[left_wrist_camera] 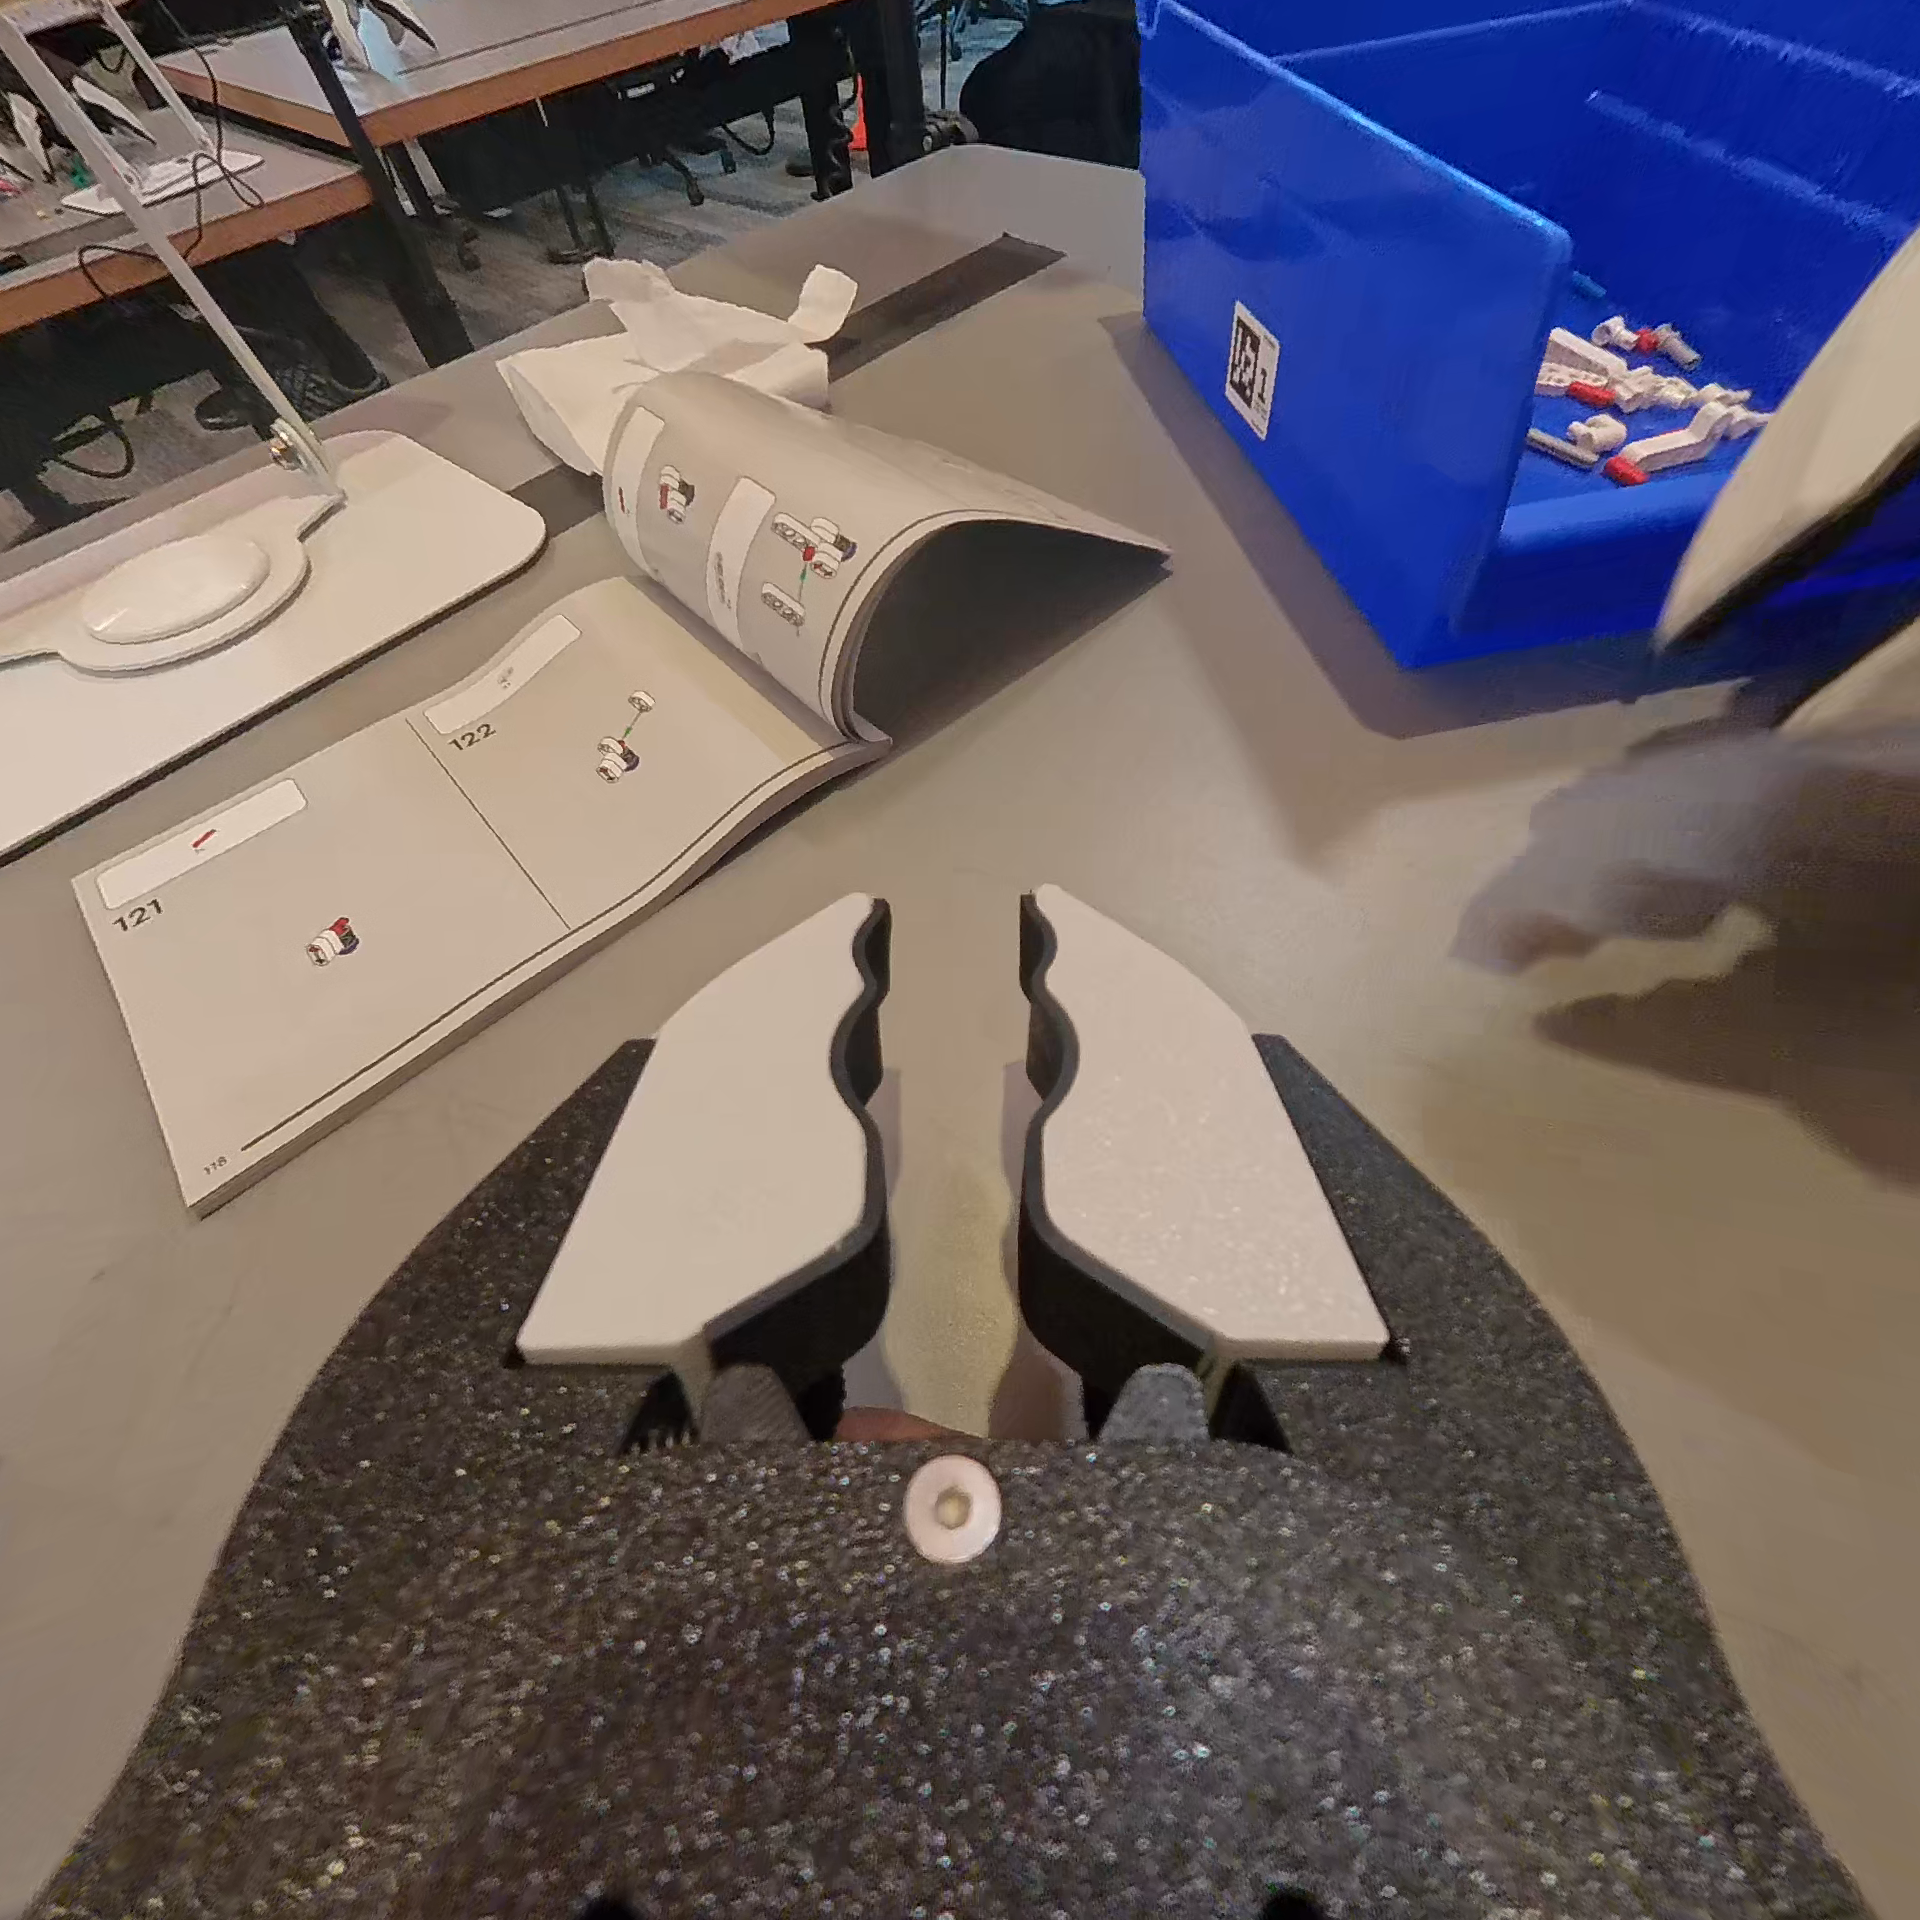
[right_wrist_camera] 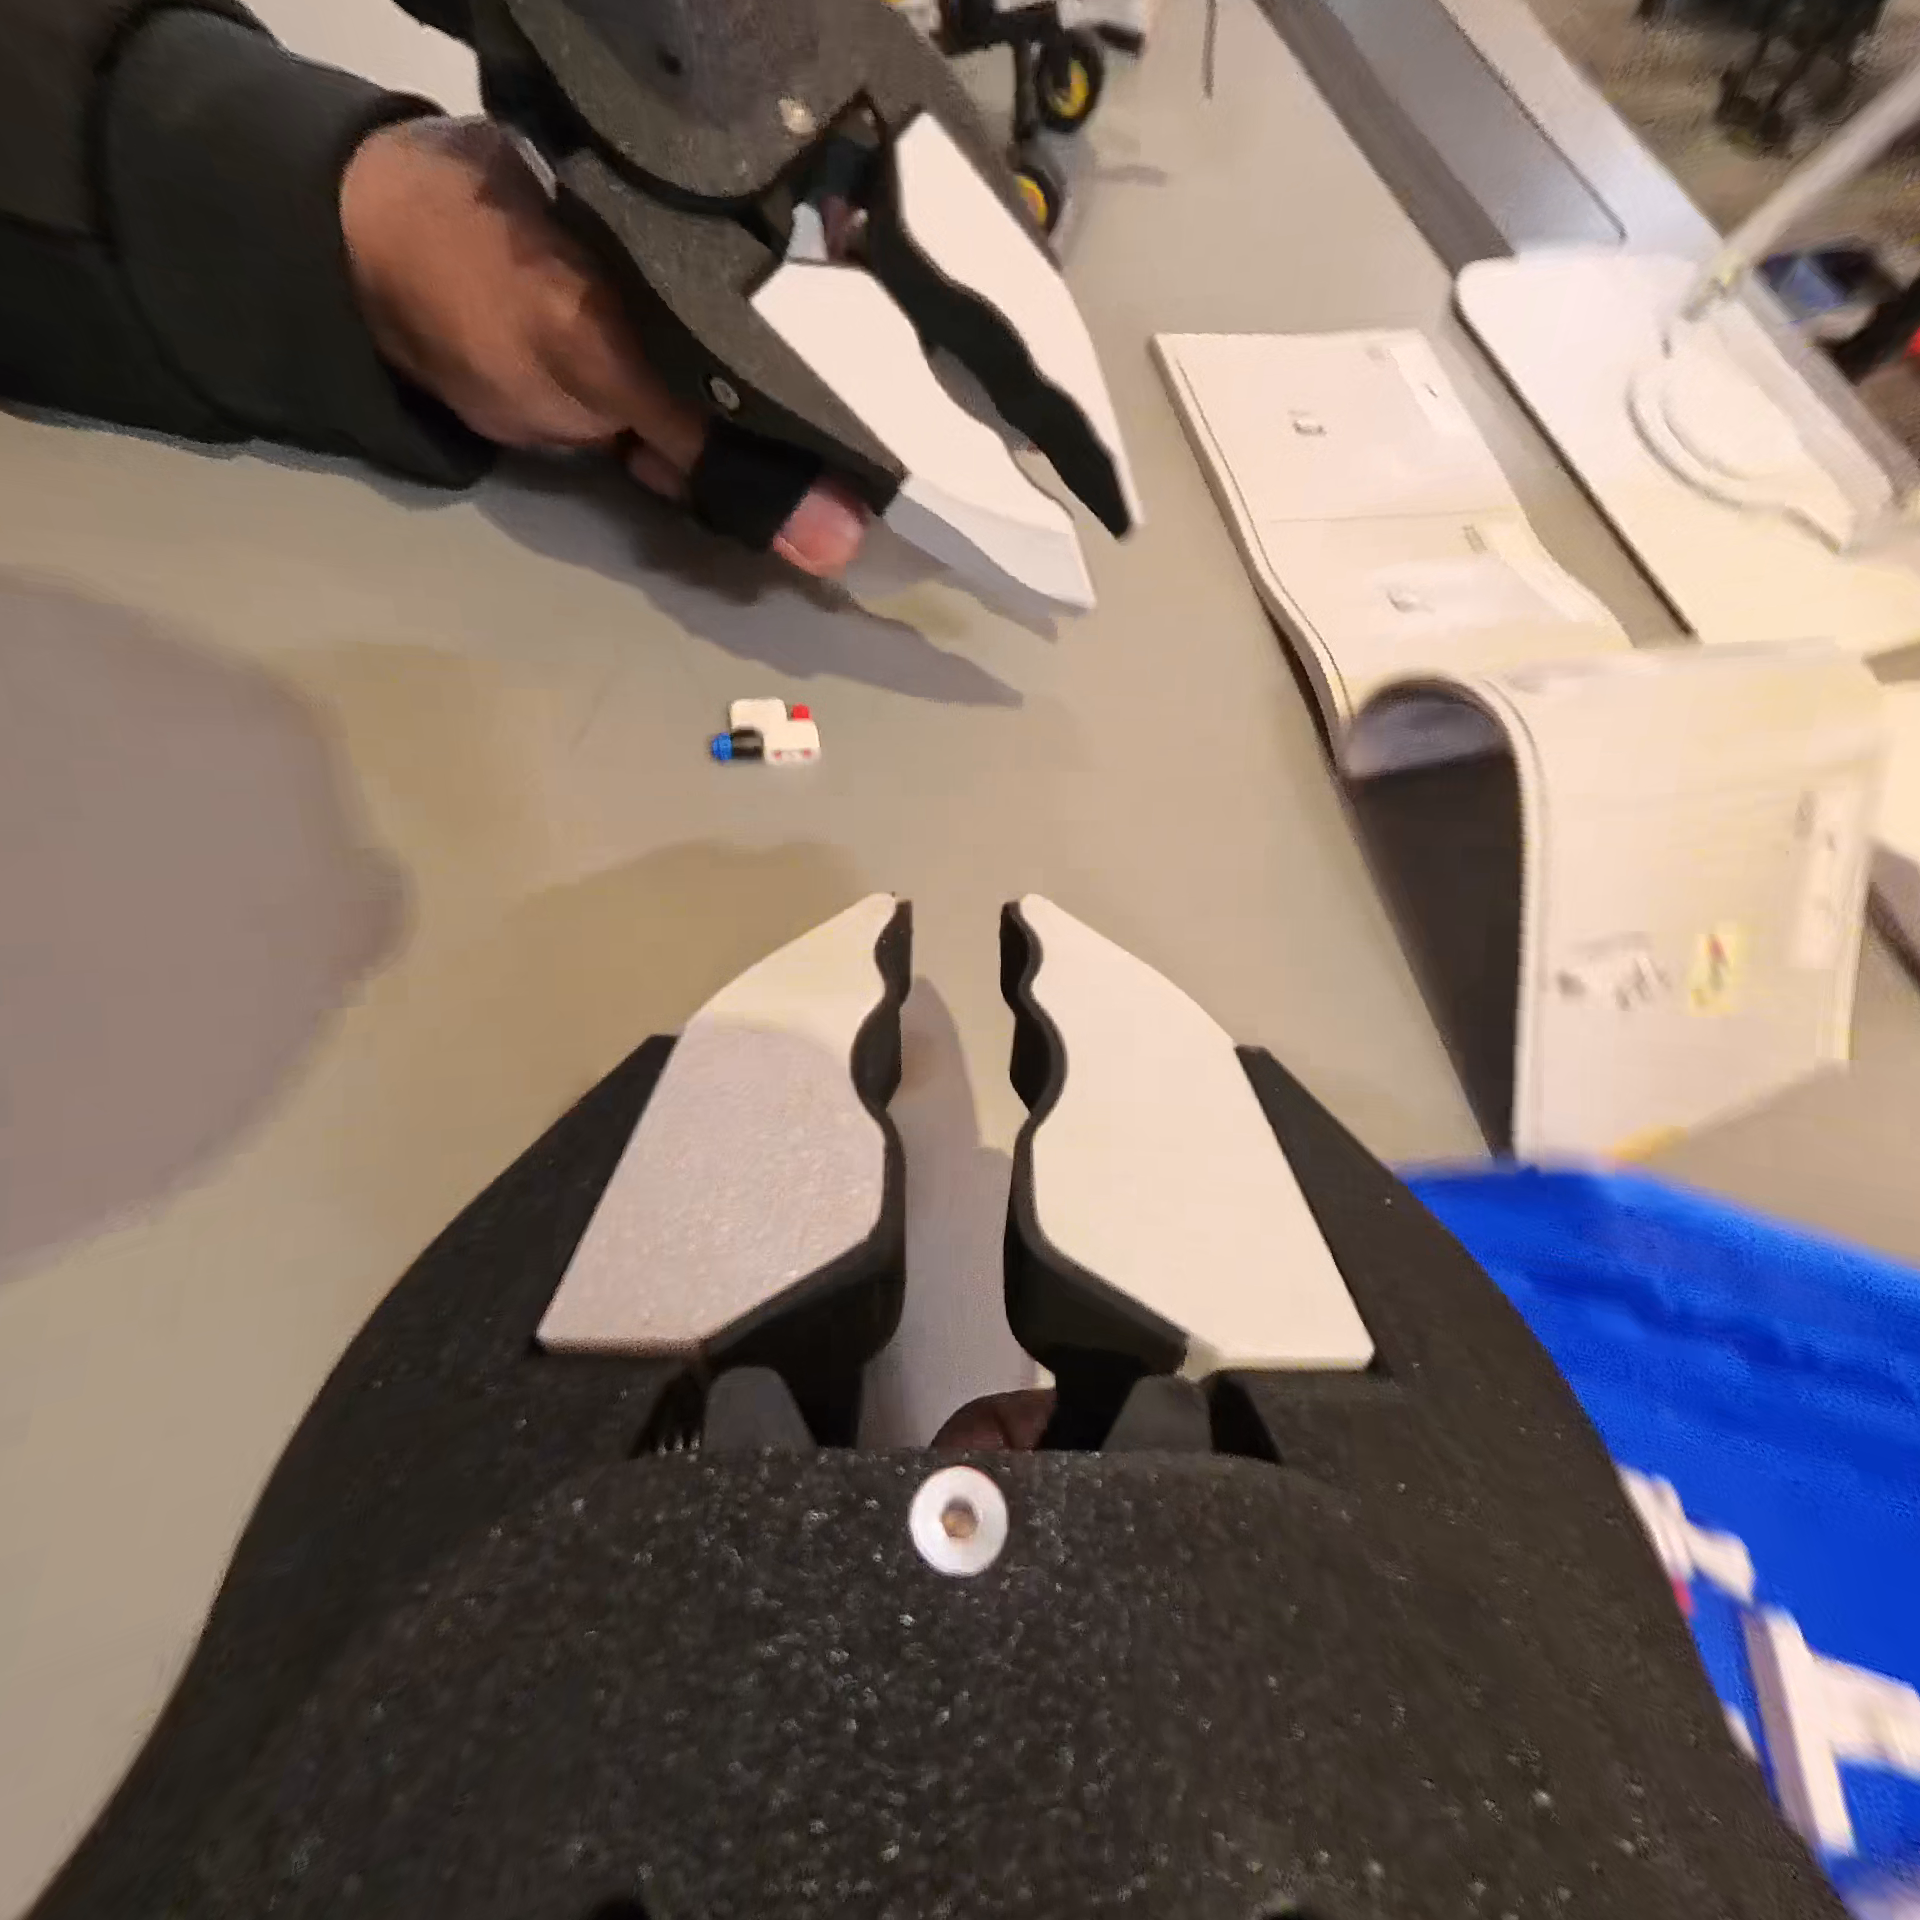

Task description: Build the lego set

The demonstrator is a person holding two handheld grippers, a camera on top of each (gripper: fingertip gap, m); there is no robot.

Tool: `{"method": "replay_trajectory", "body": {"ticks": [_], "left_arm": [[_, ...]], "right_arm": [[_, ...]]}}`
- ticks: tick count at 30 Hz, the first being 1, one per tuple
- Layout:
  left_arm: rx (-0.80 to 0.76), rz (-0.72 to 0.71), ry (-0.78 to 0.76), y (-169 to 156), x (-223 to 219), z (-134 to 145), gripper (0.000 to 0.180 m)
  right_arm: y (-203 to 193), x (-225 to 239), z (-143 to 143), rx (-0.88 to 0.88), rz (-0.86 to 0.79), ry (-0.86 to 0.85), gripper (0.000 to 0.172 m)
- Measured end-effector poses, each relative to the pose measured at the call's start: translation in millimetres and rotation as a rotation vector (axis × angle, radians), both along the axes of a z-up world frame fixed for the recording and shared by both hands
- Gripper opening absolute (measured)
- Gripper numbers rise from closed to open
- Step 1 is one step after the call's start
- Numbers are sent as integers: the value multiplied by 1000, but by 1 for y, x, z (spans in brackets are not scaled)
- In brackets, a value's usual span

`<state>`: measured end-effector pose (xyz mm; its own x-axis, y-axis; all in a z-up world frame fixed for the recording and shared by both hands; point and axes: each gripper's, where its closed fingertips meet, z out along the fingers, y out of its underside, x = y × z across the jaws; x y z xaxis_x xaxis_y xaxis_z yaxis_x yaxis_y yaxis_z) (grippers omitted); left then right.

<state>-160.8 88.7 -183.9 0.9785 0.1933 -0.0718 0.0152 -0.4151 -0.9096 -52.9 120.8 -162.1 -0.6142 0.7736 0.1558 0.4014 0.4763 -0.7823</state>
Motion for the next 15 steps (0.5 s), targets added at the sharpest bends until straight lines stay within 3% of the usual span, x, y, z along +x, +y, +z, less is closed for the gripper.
{"method": "replay_trajectory", "body": {"ticks": [4,7,10,15], "left_arm": [[2,-7,-10,-1,1,0,24],[0,-12,-6,-1,2,0,24],[-4,-11,9,0,2,0,24],[-8,-1,18,0,1,-1,24]], "right_arm": [[69,29,41,56,-128,-77,16],[130,27,51,279,-106,-60,17],[173,12,33,427,12,-80,18],[204,-22,-16,443,139,-198,17]]}}
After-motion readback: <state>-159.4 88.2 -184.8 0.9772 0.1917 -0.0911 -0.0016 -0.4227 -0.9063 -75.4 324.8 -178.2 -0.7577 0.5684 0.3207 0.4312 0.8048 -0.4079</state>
